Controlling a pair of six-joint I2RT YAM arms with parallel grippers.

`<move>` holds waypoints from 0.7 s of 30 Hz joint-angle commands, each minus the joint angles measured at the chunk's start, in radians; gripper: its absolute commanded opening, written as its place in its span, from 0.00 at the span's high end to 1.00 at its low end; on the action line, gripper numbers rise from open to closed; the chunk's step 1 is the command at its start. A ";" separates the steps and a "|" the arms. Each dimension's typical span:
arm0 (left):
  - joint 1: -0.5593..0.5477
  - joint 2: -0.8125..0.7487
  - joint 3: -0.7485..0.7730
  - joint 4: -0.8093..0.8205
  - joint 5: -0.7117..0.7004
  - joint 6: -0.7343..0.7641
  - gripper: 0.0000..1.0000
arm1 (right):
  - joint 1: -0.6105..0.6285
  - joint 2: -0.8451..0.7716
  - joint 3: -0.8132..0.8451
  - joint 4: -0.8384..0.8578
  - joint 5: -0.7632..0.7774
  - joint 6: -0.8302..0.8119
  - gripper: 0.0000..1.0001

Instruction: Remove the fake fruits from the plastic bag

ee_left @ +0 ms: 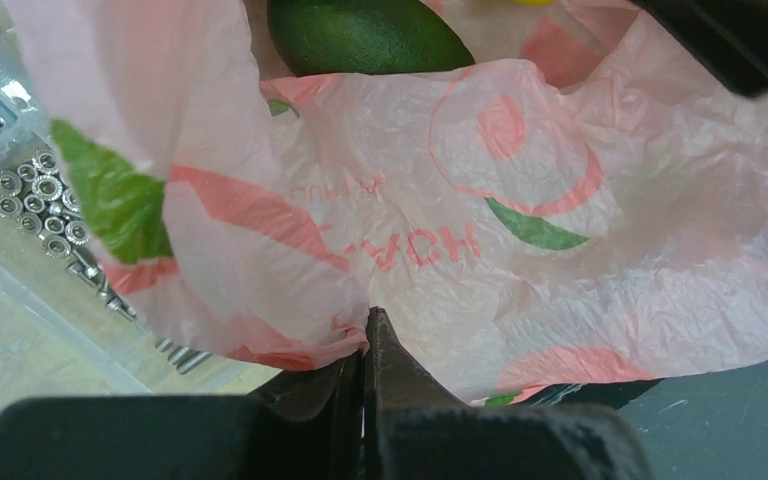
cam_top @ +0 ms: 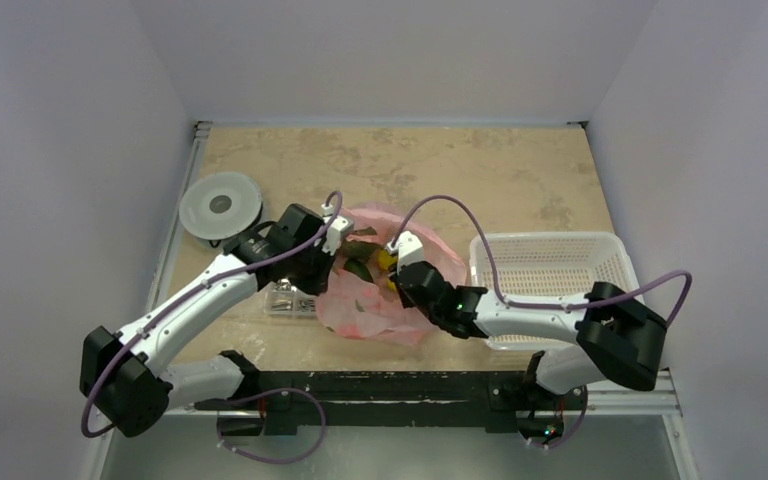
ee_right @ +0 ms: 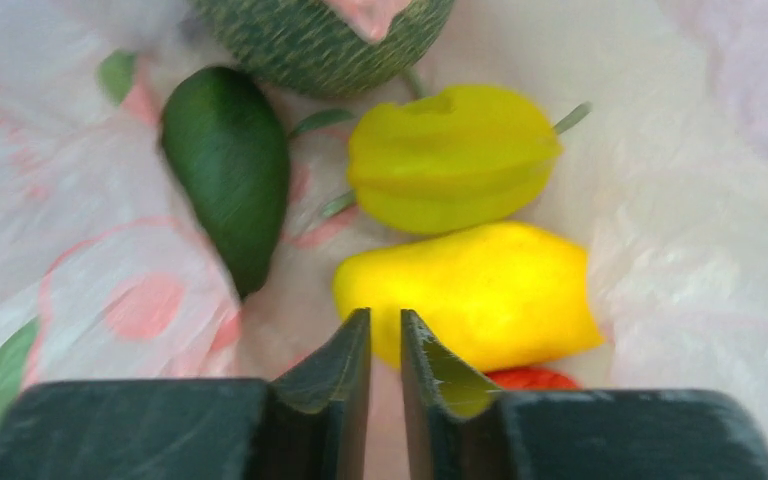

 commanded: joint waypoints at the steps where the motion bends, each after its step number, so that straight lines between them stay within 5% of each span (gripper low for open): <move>1: -0.003 0.109 0.133 -0.005 0.015 0.029 1.00 | 0.077 -0.072 -0.098 0.096 -0.172 0.101 0.81; 5: -0.004 0.216 0.241 -0.043 0.003 0.048 1.00 | 0.167 -0.023 -0.118 0.152 -0.229 0.126 0.74; 14: -0.021 0.222 0.112 -0.014 -0.083 0.084 1.00 | 0.203 0.016 -0.089 0.146 -0.243 0.224 0.74; 21: -0.033 0.193 0.106 -0.016 -0.121 0.076 1.00 | 0.183 -0.072 -0.009 0.074 -0.067 0.206 0.58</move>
